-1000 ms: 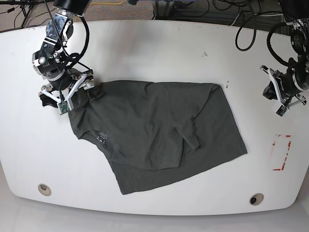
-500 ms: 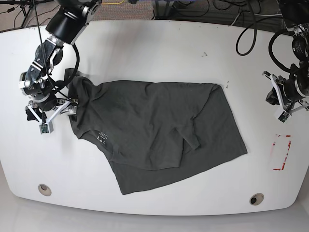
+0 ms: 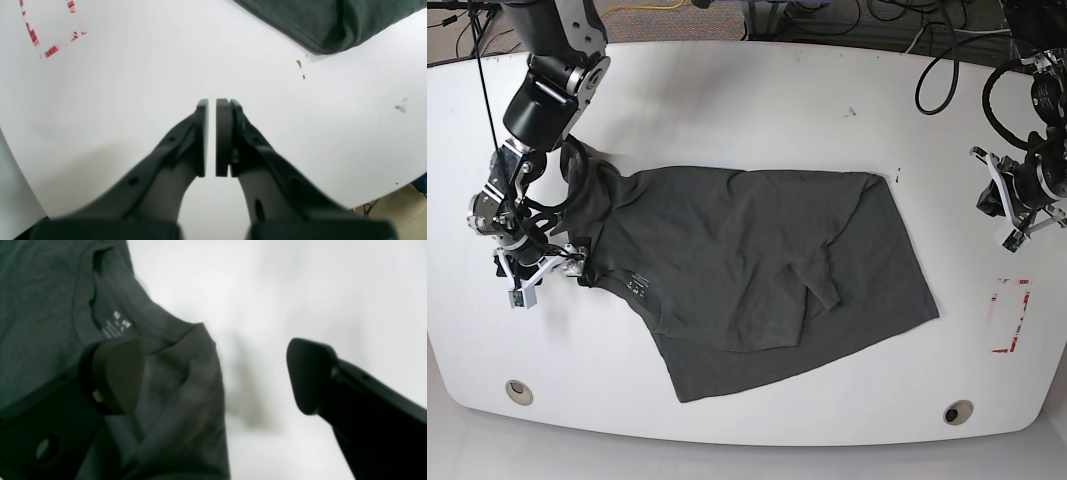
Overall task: Fold the T-shirt properly
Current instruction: 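Grasp the shirt's collar corner with the right gripper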
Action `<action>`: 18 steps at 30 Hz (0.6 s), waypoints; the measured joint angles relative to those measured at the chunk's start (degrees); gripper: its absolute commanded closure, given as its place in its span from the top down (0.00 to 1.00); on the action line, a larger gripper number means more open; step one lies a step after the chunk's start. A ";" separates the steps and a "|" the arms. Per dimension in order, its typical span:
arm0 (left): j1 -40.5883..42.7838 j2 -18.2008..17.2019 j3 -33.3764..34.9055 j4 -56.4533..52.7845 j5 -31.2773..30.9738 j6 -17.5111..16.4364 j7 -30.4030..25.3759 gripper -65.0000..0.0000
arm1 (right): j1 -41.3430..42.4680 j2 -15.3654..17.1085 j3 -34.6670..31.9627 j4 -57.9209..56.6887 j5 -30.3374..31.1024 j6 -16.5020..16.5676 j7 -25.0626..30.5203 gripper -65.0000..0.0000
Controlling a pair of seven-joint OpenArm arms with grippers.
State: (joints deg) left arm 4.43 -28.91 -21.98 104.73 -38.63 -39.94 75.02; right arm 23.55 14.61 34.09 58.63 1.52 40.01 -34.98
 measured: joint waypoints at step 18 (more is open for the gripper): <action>-1.33 0.11 0.00 -0.04 -0.09 -0.02 0.04 0.04 | 1.75 0.63 0.07 -13.05 0.28 -0.59 7.48 1.00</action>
State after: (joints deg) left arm 3.09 -28.80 -21.98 104.68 -38.72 -39.97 75.07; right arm 25.30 15.25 34.15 45.58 1.80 39.42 -27.51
